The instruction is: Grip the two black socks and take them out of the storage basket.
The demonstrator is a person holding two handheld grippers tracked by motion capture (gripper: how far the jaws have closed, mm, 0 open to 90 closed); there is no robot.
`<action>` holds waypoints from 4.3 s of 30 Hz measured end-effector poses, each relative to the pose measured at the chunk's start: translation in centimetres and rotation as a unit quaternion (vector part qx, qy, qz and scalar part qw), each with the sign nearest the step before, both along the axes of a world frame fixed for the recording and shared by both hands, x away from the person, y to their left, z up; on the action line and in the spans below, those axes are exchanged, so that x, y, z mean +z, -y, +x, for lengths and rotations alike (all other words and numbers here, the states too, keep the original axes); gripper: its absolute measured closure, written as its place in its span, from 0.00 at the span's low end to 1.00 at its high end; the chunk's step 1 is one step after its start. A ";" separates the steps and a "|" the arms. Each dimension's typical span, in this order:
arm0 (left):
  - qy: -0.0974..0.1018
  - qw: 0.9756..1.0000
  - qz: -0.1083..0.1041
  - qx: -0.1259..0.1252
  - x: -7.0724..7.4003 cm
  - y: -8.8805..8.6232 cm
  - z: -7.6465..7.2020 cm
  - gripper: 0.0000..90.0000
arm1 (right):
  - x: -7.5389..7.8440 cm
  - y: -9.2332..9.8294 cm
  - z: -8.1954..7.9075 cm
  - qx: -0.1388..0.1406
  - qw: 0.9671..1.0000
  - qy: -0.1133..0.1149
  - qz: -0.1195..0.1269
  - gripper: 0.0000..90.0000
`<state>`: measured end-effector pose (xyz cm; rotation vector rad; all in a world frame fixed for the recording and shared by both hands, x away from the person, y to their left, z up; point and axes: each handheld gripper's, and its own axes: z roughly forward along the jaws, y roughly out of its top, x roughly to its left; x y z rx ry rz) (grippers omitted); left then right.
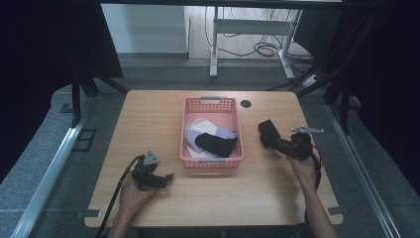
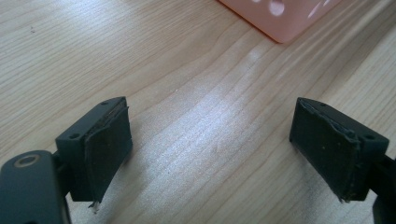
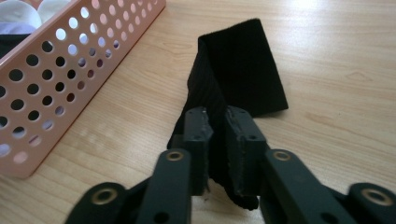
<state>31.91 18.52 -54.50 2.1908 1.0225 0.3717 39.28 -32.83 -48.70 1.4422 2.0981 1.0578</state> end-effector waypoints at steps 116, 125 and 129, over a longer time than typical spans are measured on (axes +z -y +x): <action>0.000 1.000 0.004 -0.002 0.0 -0.1 0.0 0.14 | 13.5 -22.1 4.7 0.266 0.961 0.061 0.044 0.97; -0.001 1.000 0.004 -0.003 0.1 -0.1 0.0 0.14 | 16.2 -21.4 4.5 0.258 0.962 0.078 0.049 0.97; -0.002 1.000 0.003 -0.002 0.0 -0.1 0.0 0.14 | 17.3 -20.9 4.4 0.253 0.962 0.086 0.056 0.97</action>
